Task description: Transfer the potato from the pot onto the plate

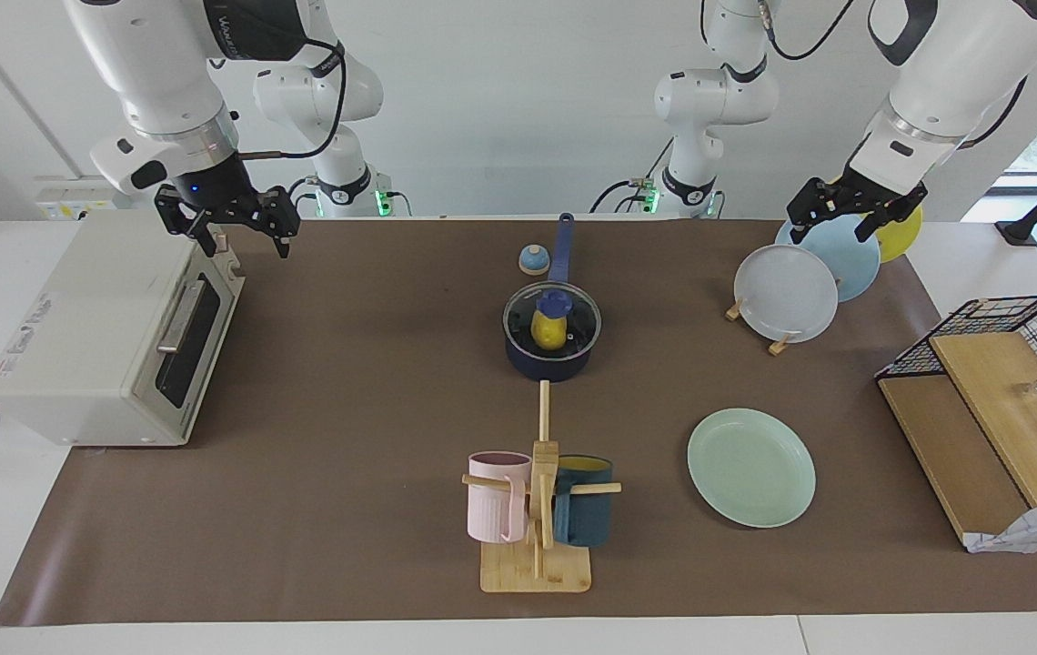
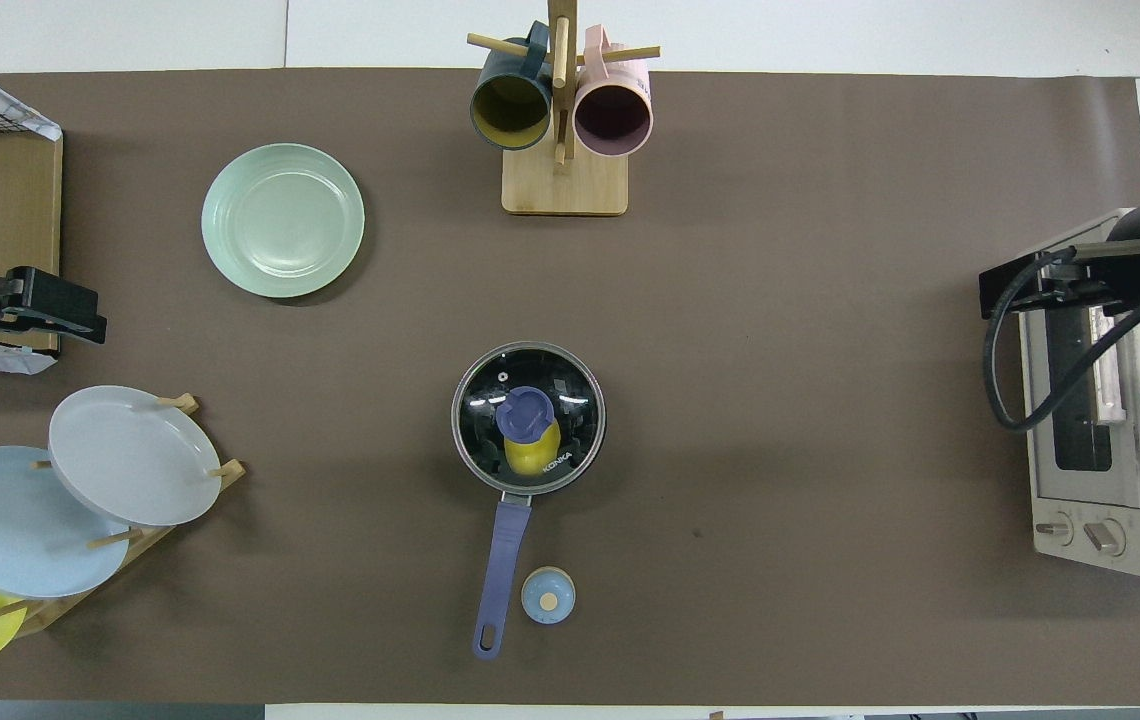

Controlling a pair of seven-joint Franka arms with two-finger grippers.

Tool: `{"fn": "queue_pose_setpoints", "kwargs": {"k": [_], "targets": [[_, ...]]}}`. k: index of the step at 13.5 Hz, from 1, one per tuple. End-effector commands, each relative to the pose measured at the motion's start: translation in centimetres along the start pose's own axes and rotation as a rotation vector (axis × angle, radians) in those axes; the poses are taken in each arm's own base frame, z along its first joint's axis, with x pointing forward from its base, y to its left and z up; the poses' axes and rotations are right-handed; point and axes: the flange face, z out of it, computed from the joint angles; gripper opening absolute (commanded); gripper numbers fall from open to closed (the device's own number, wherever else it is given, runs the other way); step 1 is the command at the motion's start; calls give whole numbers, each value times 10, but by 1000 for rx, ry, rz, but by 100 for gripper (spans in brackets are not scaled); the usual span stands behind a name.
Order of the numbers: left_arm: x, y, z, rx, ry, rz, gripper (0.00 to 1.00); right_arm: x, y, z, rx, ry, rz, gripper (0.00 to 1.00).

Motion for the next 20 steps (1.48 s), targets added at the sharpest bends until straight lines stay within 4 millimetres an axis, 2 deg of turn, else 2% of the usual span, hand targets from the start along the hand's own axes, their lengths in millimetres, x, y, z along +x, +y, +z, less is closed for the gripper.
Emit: {"fn": "queue_pose_setpoints", "kwargs": {"k": [1, 6, 9, 12, 14, 17, 19, 20], "targets": [[-5, -4, -2, 20, -1, -4, 100, -5, -6, -1, 15, 8, -26, 100], [-5, -4, -2, 20, 0, -4, 100, -4, -3, 0, 17, 9, -29, 100], [-5, -4, -1, 20, -1, -4, 100, -7, -27, 0, 18, 10, -64, 100], [-5, -4, -2, 20, 0, -4, 100, -8, -36, 0, 17, 3, -81, 100], [-5, -5, -1, 20, -1, -5, 100, -5, -60, 1, 19, 4, -101, 100], [-5, -5, -2, 20, 0, -5, 100, -12, -113, 3, 15, 0, -69, 100], [-5, -5, -2, 20, 0, -5, 100, -6, -131, -1, 15, -6, -73, 100], [-5, -5, -2, 20, 0, -5, 100, -4, -151, -3, 11, -16, -78, 100]]}}
